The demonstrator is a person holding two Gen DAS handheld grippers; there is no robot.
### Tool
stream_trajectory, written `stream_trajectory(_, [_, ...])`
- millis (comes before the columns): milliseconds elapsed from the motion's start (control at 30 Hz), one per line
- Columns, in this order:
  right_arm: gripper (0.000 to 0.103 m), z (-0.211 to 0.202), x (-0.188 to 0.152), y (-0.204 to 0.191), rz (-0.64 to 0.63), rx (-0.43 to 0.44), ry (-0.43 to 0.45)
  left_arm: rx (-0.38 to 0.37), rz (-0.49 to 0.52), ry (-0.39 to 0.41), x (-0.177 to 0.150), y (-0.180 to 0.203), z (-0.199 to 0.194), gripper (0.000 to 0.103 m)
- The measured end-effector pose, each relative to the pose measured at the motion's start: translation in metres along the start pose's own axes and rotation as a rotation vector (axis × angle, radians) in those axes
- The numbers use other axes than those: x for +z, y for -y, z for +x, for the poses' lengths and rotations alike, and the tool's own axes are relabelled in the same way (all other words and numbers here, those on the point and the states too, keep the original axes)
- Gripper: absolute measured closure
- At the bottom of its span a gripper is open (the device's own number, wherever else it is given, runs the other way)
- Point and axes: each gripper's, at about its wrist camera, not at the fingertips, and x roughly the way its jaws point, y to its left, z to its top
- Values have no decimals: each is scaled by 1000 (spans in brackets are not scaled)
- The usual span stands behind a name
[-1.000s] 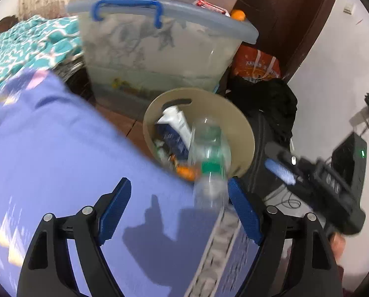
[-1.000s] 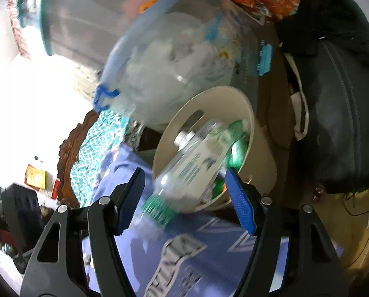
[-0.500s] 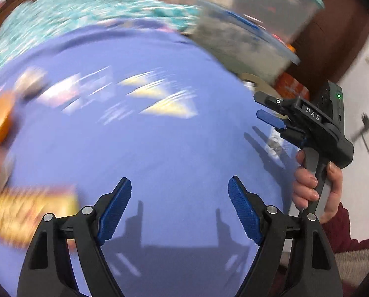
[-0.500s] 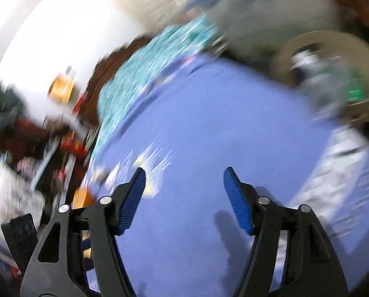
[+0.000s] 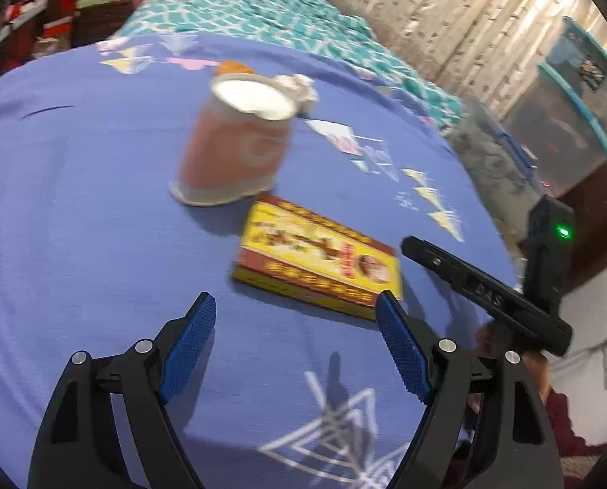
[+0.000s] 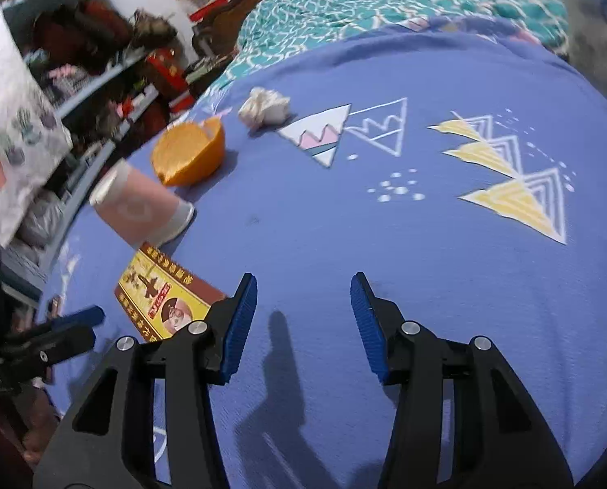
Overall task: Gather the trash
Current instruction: 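Reach both grippers back toward the box and paper cup on the bed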
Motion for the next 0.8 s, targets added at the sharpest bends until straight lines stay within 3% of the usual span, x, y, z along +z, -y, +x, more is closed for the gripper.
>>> stream_trajectory(133, [53, 1, -6, -14, -60, -41, -3, 99, 0, -3, -4, -8, 2, 26])
stream_trajectory(500, [52, -1, -45, -82, -305, 41, -55, 184, -6, 9, -11, -25, -3, 26])
stream_trajectory(800, [52, -13, -48, -53, -167, 72, -16, 218, -12, 7, -8, -25, -3, 21])
